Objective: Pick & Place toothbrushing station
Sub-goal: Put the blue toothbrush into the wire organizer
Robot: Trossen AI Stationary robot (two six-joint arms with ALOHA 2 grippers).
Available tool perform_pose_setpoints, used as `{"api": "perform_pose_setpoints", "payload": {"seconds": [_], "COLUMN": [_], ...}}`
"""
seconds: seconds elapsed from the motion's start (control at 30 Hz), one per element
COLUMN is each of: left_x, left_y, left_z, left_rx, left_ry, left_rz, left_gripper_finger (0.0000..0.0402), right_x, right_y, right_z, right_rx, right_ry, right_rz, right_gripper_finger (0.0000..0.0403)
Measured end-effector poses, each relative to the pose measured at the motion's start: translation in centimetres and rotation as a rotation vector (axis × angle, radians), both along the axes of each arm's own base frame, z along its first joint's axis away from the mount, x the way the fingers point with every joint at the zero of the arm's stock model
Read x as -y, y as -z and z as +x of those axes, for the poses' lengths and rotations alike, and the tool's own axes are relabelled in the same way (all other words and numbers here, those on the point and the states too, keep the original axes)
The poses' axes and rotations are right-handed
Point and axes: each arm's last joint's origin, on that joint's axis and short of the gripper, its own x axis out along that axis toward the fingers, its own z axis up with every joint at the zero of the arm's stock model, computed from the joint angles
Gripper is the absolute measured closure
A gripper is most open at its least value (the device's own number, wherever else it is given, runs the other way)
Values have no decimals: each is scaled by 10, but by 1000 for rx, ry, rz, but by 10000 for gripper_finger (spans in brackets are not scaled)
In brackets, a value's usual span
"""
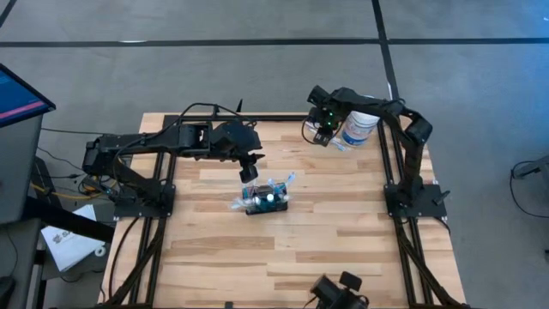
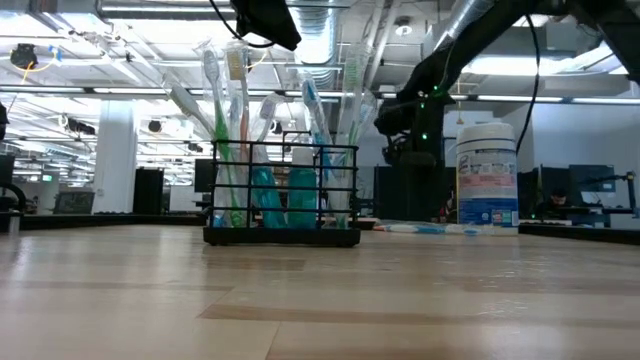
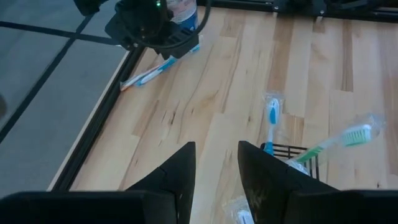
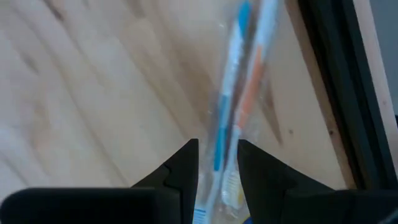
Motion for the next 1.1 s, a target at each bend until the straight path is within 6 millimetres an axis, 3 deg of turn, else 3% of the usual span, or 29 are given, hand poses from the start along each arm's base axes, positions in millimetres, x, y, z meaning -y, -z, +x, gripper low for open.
{"api": "perform_pose_setpoints", "payload": {"seconds": [0.17,0.7,1.1], "left_x": [0,0,0], "left_y": [0,0,0], "left_z": [0,0,0], "left_rx": [-4,-11,-10], "left_ry": [7,19,20], "left_rz": [9,25,20], "left_gripper_finger": [288,288,288], "right_x": [8,9,4], "right_y": [9,9,45], "right_z": [-4,-1,11], "right_rx": [-25,-9,-85], "right_ry": [23,4,-37], "right_rz": [8,-27,35], "right_gripper_finger": [301,301,303]}}
